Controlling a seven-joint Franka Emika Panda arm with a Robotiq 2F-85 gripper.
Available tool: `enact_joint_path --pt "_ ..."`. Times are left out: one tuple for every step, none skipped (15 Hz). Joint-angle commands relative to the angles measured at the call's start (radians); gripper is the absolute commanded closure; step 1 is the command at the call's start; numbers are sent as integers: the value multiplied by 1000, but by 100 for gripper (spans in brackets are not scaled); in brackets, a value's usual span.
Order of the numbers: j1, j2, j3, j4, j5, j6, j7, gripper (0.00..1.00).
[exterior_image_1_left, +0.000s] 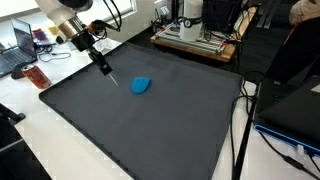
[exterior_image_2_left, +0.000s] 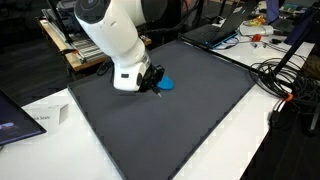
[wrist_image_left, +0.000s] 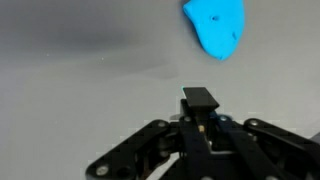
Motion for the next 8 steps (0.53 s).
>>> enact_joint_path --pt "11 -142 -14 -193 38 69 -25 97" --pt "14 -170 -15 -230 45 90 -21 97" --pt "16 -196 -15 -264 54 109 -23 97" --pt "16 -223 -11 -299 67 136 -42 97" --pt "22 -243 -13 -326 72 148 -40 97" --pt "25 -262 -14 -348 80 158 -44 97" --pt "31 -281 -17 -372 85 168 -45 97" --pt "37 -298 -19 -395 86 175 -43 97"
